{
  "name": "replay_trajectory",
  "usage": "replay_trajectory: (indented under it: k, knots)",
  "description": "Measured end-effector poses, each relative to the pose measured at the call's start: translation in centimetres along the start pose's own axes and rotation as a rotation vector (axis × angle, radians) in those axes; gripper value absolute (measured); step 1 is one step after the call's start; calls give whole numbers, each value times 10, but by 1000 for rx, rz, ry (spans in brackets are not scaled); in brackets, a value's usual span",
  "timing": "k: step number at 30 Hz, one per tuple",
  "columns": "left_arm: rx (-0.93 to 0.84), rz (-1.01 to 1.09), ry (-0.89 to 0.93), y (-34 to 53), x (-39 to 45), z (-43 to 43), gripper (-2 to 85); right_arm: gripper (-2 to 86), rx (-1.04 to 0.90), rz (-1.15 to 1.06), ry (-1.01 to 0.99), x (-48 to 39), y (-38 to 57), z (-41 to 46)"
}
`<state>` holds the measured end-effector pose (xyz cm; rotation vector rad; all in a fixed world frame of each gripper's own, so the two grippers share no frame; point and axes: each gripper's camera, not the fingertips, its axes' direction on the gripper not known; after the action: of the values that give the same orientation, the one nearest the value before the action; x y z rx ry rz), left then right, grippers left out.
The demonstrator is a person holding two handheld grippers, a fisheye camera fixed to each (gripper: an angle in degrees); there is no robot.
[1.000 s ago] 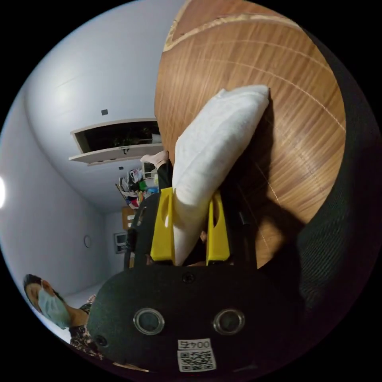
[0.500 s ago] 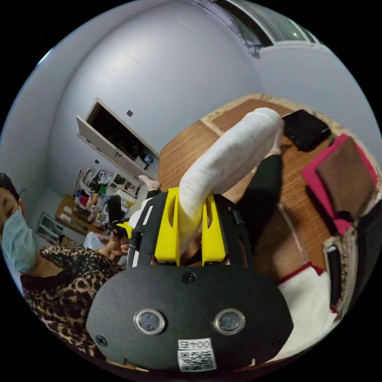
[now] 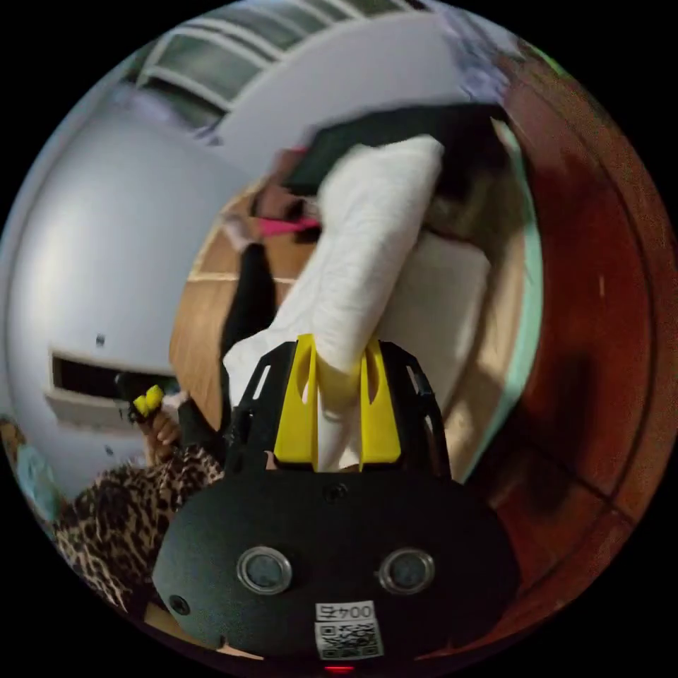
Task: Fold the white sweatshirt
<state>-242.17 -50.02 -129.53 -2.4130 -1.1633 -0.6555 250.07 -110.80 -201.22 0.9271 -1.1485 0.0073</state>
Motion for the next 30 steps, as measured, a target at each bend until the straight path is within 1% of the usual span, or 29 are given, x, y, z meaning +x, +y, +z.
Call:
replay_trajectory:
  k: [2,3,5,8,9,12,13,16,18,22,24,25,27,28,30]
  knots:
    - [19,-11,-108,14,-10,-21,30,96,-25,188,-42,63,28,21]
    - [37,-34,-153,25,-20,-36,29,95,56,229,-127,81,46,16]
    - [100,-86,-199,43,-38,-62,26,94,96,244,-193,86,60,7]
    - [237,-175,-279,74,-66,-105,23,88,25,168,-113,55,58,-7]
    - [278,-212,-317,86,-75,-119,21,87,12,129,-123,36,57,-16]
    - [347,-279,-366,113,-89,-143,16,86,-52,26,-110,-10,64,-41]
    - [354,-289,-375,118,-91,-146,15,86,-62,14,-96,-14,66,-45]
    - [369,-338,-404,136,-103,-155,10,88,-101,86,5,10,78,-48]
    - [384,-380,-390,144,-114,-159,8,94,-152,148,65,28,94,-30]
    - [429,-387,-402,144,-112,-173,7,103,-110,144,122,3,123,-32]
    - [468,-367,-445,141,-103,-189,7,109,-43,99,306,-39,150,-48]
    - [477,-364,-457,140,-101,-193,7,109,-10,74,354,-53,158,-53]
    - [511,-357,-485,142,-96,-210,6,109,139,-73,488,-114,199,-66]
    - [519,-359,-487,143,-96,-214,6,109,164,-121,495,-129,209,-65]
    - [555,-389,-471,148,-101,-229,5,111,135,-329,450,-184,245,-35]
